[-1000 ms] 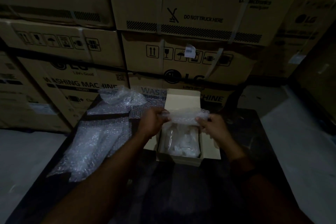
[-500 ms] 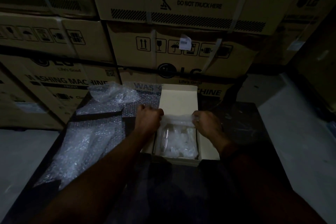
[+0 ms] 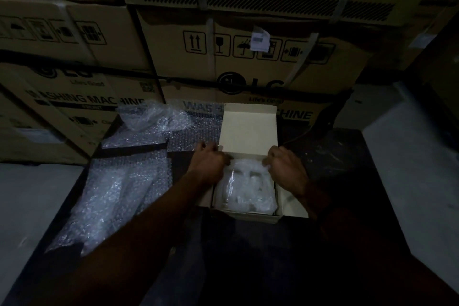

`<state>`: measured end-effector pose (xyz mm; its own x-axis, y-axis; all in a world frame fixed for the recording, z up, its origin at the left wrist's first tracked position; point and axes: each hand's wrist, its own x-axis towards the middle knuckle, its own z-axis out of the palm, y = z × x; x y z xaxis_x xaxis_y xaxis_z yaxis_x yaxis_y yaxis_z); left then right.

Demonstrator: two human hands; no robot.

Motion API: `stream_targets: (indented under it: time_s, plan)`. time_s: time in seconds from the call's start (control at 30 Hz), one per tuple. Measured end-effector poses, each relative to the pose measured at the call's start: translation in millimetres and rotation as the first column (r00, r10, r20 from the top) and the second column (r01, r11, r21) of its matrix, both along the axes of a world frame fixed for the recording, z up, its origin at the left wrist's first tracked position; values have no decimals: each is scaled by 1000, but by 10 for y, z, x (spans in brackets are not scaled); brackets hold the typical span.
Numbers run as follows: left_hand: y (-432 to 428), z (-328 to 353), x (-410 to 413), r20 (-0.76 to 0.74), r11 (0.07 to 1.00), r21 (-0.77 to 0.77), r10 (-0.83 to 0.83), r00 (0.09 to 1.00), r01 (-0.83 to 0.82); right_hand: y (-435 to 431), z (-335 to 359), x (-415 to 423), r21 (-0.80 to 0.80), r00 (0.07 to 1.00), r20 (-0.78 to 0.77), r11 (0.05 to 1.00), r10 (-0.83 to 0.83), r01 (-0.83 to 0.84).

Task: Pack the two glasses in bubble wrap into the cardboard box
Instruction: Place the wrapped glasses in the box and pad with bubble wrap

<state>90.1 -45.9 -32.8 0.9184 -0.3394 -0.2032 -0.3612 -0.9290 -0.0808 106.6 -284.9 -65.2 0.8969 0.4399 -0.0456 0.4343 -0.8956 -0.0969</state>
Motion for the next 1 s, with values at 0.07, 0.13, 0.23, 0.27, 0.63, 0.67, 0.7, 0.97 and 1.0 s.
stream_targets:
  time_s: [0.07, 0.13, 0.23, 0.27, 0.63, 0.67, 0.7, 0.97, 1.0]
  plan:
    - [-27, -31, 6, -5, 999, 47, 7, 1000, -7, 29, 35, -49, -63, 999, 11, 997, 42, -41]
    - [-78, -56, 4, 6, 996, 83, 17, 1000, -18, 64, 96, -99, -169, 997, 29, 983, 70, -64]
    - [-159, -104, 14, 4, 991, 135, 15, 1000, -15, 88, 100, -153, -265, 990, 81, 960, 117, -92]
    - [-176, -122, 13, -7, 986, 166, 5, 1000, -4, 90, 84, -167, -297, 988, 86, 950, 130, -99]
    - [-53, 66, -104, 75, 995, -81, 56, 996, -50, 139, 303, -162, -109, 987, -109, 986, 118, -130]
    - [-25, 47, -129, 74, 997, -66, 55, 996, -50, 160, 311, -183, -37, 980, -151, 990, 129, -136]
    - [-2, 21, -148, 57, 998, -40, 55, 997, -52, 174, 287, -202, 4, 969, -203, 989, 144, -147]
    - [-44, 98, -168, -102, 997, 39, 66, 993, -62, 363, 221, -161, -50, 922, -380, 993, 80, -107]
    - [-58, 122, -166, -121, 997, 61, 59, 991, -52, 360, 221, -150, -64, 913, -404, 993, 63, -97]
